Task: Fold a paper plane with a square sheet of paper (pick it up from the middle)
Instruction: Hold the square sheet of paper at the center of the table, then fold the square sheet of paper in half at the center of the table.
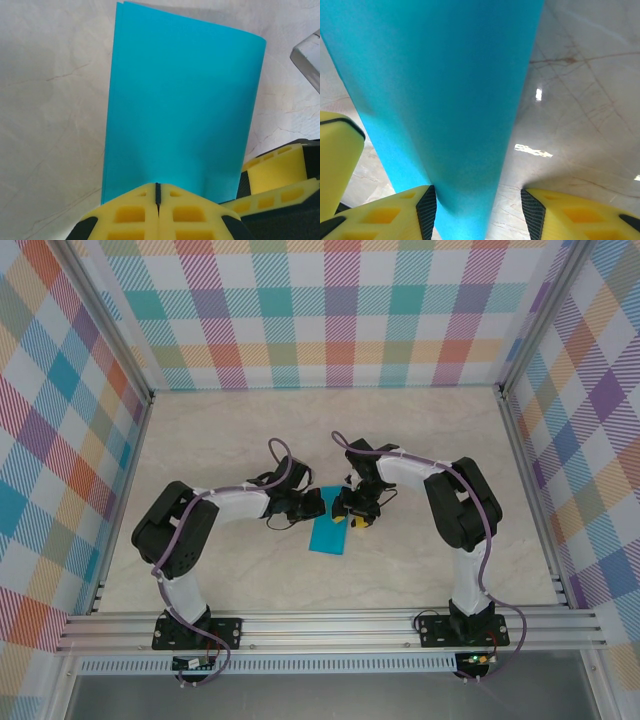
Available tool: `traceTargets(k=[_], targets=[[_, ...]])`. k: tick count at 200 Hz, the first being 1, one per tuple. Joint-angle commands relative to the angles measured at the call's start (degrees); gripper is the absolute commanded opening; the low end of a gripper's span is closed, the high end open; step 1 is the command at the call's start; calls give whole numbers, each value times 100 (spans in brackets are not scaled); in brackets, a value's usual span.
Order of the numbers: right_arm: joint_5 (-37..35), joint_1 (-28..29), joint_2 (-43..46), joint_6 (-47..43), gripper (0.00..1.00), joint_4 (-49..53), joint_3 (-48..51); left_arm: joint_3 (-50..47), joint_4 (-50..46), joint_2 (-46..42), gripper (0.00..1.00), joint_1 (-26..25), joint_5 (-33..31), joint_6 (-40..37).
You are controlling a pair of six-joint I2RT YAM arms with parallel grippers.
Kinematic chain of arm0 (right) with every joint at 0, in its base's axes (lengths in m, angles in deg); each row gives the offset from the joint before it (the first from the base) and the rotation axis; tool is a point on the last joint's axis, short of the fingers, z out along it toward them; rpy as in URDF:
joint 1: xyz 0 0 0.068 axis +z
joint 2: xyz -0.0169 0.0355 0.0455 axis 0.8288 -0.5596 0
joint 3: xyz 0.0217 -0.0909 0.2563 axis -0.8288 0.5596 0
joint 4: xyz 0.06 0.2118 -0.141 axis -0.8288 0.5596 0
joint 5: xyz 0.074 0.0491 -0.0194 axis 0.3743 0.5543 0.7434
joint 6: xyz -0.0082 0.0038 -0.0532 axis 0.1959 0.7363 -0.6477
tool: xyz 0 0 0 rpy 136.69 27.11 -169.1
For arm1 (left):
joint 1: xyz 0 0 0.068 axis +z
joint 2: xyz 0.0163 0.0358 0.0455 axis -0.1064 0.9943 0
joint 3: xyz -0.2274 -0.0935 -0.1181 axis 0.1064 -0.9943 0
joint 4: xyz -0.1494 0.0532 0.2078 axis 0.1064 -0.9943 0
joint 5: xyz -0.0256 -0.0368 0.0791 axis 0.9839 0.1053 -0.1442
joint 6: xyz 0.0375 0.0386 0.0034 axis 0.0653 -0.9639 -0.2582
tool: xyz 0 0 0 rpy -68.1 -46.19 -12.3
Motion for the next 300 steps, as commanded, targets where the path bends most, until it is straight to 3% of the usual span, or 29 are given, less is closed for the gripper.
traceTargets(k=[1, 71, 114, 155, 189, 226, 300], targets=[[-504, 58, -513, 88, 53, 24, 334, 118, 29, 140, 0, -70, 63, 16], [-245, 58, -346, 134, 54, -152, 351, 14, -301, 297, 0, -72, -289, -144], [-223, 6, 605, 255, 60, -438, 320, -31, -376, 349, 0, -74, -309, -266], [-3, -129, 1467, 622, 36, -1012, 796, -57, -405, 381, 0, -74, -309, -307], [991, -144, 1524, 1123, 11, -2321, 1392, -124, -459, 366, 0, -74, -344, -340], [1329, -153, 1212, 1486, 9, -3234, 1798, -93, -449, 422, 0, -73, -281, -335], [1296, -258, 948, 1296, 10, -3419, 2279, -47, -642, 451, 0, -74, -356, -445]])
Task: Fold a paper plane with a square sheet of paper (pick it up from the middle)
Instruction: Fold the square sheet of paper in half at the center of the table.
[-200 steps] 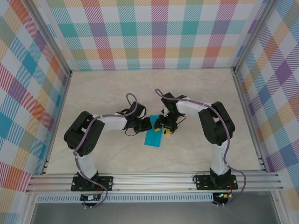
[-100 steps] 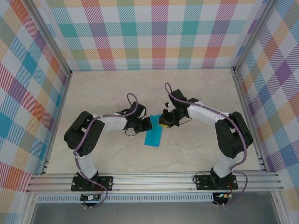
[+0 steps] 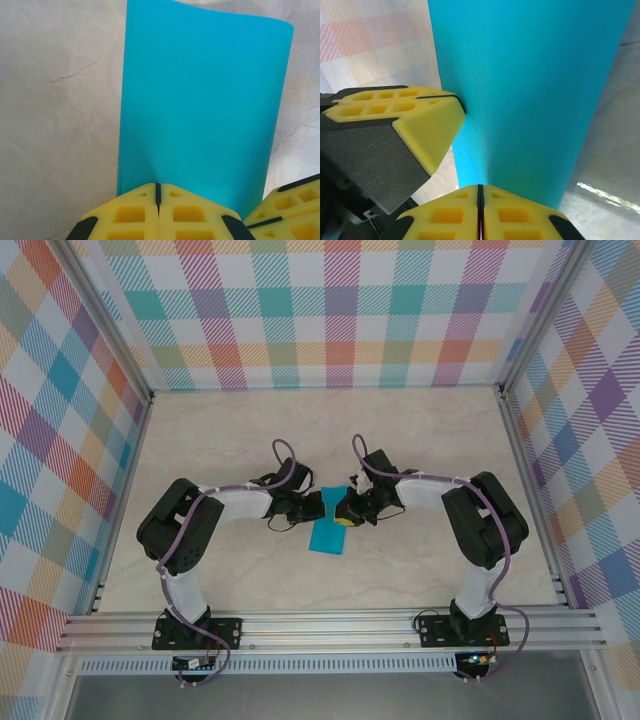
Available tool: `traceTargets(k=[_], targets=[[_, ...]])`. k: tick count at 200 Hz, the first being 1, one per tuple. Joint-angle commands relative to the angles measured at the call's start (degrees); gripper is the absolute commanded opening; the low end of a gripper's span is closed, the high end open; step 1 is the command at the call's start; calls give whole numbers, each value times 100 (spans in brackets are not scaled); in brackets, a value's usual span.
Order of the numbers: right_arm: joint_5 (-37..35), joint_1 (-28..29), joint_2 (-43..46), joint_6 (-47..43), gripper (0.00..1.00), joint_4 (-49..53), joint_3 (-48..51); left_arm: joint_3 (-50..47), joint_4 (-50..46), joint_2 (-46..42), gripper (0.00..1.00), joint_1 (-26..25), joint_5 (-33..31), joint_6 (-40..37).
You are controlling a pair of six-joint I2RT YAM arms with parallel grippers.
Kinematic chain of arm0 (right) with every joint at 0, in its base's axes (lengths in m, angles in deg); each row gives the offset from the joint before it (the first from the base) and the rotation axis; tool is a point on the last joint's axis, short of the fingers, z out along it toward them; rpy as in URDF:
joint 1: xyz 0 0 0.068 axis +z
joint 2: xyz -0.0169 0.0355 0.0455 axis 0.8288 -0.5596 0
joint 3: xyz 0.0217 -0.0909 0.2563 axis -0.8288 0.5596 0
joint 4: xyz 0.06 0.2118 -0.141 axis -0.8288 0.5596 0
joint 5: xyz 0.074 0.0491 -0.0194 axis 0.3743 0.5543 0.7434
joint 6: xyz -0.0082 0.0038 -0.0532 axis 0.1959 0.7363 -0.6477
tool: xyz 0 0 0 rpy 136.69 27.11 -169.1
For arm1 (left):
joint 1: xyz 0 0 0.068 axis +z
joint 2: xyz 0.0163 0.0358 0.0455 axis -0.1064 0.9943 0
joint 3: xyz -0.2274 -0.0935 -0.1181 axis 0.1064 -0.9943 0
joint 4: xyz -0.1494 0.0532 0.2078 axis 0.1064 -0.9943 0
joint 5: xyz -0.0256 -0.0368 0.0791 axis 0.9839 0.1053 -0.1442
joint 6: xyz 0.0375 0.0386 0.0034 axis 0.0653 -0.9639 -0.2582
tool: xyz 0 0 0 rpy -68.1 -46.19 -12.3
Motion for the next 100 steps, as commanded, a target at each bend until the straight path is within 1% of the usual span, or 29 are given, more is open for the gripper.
traceTargets(k=[1, 47, 61, 79, 100], targets=[[141, -66, -145, -30, 10, -218, 256, -71, -605, 262, 0, -57, -254, -131], [217, -237, -187, -155, 13, -662, 830, -101, -596, 302, 0, -57, -274, -128], [126, -253, -214, -271, 13, -669, 935, -126, -578, 319, 0, -55, -278, -115], [183, -269, -241, -334, 13, -745, 1024, -131, -570, 338, 0, -57, -272, -115], [249, -269, 19, -322, 13, -799, 1037, -145, -548, 347, 0, -57, -264, -102]])
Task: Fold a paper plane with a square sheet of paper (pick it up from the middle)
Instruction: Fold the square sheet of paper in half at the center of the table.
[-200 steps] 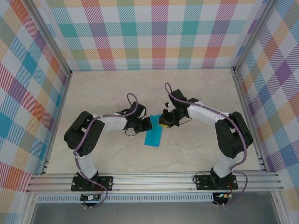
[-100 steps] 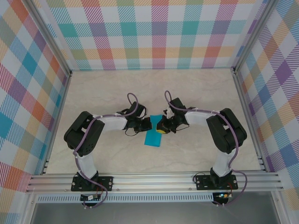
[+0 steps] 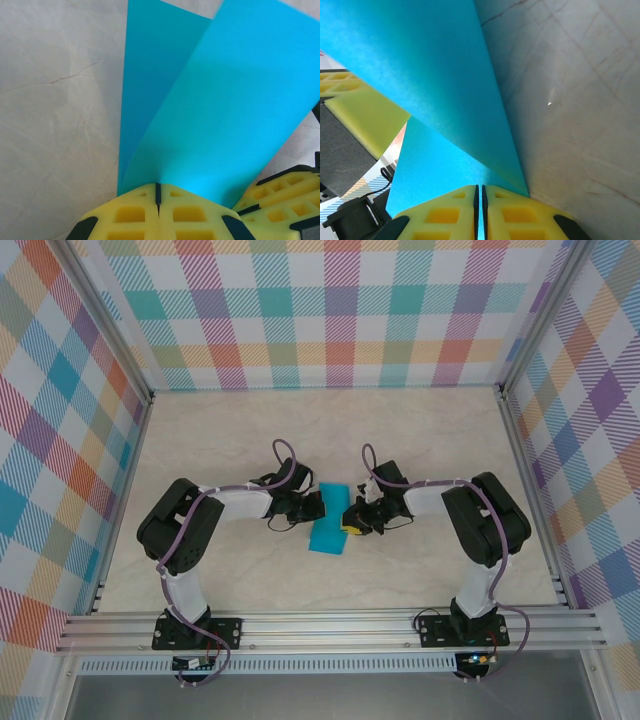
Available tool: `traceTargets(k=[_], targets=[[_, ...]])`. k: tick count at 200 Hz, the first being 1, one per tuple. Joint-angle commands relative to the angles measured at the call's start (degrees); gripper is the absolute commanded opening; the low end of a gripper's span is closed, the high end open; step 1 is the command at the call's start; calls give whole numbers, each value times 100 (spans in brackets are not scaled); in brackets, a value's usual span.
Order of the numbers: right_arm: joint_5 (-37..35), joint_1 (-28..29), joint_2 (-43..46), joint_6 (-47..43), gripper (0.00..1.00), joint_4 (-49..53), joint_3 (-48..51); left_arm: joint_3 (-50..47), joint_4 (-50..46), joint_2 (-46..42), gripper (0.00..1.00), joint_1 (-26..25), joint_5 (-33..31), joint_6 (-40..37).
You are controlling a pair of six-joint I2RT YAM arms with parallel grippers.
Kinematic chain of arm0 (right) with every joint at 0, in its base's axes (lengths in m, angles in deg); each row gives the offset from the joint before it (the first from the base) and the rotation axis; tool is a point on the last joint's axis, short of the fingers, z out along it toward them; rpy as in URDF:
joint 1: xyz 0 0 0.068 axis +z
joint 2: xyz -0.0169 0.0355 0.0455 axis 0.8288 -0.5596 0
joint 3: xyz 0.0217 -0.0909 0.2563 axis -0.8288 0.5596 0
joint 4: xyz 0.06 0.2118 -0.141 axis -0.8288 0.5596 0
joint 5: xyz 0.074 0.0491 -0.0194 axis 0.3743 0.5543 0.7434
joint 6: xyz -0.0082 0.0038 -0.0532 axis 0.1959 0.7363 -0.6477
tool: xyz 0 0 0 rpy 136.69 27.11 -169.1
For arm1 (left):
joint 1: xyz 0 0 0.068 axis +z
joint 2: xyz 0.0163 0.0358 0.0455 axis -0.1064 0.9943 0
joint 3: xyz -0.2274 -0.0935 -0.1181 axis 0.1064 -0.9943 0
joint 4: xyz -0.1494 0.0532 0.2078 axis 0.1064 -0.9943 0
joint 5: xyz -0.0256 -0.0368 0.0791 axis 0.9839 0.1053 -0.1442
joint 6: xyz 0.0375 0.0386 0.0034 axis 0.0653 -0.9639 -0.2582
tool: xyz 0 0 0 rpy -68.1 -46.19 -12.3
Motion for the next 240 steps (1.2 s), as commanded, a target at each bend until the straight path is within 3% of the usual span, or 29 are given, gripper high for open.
traceTargets(k=[1, 31, 57, 164, 240], targets=[[-217, -18, 57, -144, 13, 70, 217, -148, -552, 334, 0, -53, -256, -102], [78, 12, 722, -146, 13, 68, 187, -173, -543, 316, 0, -55, -262, -98], [-126, 177, 1039, -308, 13, 291, 172, -209, -493, 303, 0, -57, -248, -68], [-373, 441, 221, -366, 9, -68, 396, -262, -473, 279, 0, -57, -230, -93], [-485, 488, 855, -304, 10, 7, 560, -286, -462, 307, 0, -55, -222, -100]])
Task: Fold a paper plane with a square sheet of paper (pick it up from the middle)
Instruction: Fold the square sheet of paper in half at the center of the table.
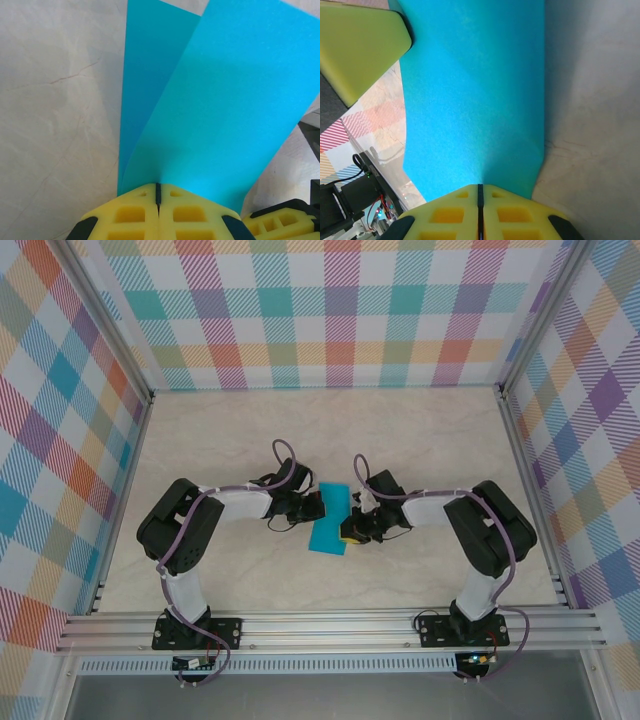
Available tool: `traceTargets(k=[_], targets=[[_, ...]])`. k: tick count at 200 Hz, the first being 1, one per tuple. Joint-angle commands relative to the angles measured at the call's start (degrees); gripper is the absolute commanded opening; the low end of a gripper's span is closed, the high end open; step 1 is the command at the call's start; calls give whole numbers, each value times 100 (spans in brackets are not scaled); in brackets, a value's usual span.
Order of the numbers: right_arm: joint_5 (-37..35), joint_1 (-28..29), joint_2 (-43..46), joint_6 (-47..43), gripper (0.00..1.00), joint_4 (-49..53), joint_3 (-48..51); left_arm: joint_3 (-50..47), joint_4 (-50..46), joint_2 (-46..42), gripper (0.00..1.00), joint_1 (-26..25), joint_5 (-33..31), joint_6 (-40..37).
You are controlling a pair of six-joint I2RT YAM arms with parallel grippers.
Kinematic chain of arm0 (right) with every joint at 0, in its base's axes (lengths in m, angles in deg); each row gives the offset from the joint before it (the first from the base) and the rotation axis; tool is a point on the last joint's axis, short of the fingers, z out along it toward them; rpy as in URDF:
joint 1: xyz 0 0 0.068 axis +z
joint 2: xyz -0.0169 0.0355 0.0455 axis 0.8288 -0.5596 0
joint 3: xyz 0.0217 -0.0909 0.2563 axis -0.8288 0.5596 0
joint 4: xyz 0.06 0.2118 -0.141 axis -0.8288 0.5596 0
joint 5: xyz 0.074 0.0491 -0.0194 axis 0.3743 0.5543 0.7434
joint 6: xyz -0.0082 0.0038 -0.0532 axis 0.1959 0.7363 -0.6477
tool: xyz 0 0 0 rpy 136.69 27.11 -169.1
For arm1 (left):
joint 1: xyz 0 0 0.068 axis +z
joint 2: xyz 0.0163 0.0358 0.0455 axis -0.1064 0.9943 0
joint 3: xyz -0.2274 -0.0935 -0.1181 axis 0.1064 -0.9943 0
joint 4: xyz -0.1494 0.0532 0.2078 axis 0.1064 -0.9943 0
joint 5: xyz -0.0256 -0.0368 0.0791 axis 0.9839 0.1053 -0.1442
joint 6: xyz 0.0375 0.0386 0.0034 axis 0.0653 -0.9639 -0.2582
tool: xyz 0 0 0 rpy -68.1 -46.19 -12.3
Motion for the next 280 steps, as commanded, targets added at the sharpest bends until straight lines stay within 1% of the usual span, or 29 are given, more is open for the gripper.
traceTargets(k=[1, 31, 55, 86, 109, 132, 170, 185, 243, 260, 280], targets=[[-62, 62, 415, -49, 10, 94, 139, -252, -508, 307, 0, -56, -237, -101], [37, 225, 523, 91, 11, -110, 274, -251, -492, 305, 0, -56, -211, -87], [-3, 358, 330, 112, 10, -142, 291, -248, -484, 303, 0, -57, -222, -93], [-193, 361, 96, 57, 9, -171, 467, -254, -490, 298, 0, -57, -203, -85], [-161, 361, -30, 77, 8, -222, 550, -239, -533, 290, 0, -57, -211, -102], [-126, 361, 170, 89, 8, -145, 504, -229, -567, 274, 0, -55, -220, -113], [20, 376, 711, 71, 11, -184, 534, -205, -578, 266, 0, -59, -210, -116], [15, 411, 692, 52, 12, -183, 565, -200, -583, 263, 0, -57, -202, -111], [19, 528, 165, -131, 8, -44, 577, -138, -635, 271, 0, -53, -194, -137], [-73, 528, 188, -166, 8, 48, 608, -141, -640, 271, 0, -57, -193, -155], [-277, 519, 370, -210, 7, 359, 404, -162, -633, 259, 0, -57, -189, -152]])
